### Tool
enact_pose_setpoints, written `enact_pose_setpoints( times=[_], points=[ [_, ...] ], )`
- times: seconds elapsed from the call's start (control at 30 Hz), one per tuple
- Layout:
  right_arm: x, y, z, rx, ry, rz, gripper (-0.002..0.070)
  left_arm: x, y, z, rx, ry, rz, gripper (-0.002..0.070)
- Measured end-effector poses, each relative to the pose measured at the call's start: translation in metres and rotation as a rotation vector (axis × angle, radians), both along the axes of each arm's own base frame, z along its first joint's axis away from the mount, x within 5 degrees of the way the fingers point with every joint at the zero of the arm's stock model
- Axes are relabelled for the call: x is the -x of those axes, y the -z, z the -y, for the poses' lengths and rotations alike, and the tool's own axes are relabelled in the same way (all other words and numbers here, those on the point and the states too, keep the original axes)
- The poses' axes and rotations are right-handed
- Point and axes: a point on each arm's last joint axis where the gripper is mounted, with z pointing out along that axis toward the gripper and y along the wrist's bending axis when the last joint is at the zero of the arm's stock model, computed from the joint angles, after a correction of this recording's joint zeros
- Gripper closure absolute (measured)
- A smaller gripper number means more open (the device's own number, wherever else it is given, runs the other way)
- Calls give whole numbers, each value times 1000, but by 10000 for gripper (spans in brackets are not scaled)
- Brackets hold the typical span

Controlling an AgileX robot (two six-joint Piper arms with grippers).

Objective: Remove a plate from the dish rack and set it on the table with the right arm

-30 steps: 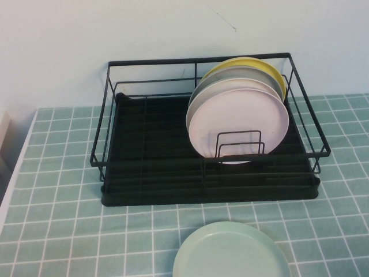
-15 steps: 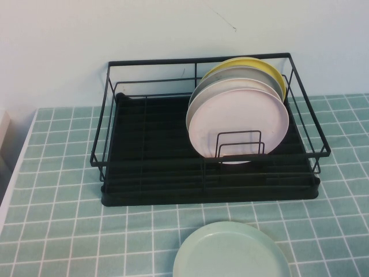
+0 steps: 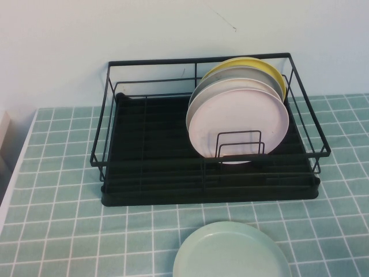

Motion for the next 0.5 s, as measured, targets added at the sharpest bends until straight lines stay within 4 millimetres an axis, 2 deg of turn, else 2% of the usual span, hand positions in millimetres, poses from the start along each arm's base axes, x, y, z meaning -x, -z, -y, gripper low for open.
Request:
enact_pose_setpoints(
  times=[0.23,0.4,0.47,0.5],
  points=[
    [0,-1,1,147,-15,42,678,0,0,0,0,0,0,678],
    [0,-1,0,191,-27,51,678,0,0,0,0,0,0,678],
    [2,-6,-3,249,-74,63,678,0,0,0,0,0,0,678],
    [3,-15,-5,292,-98,91,678,0,0,0,0,0,0,678]
  ],
)
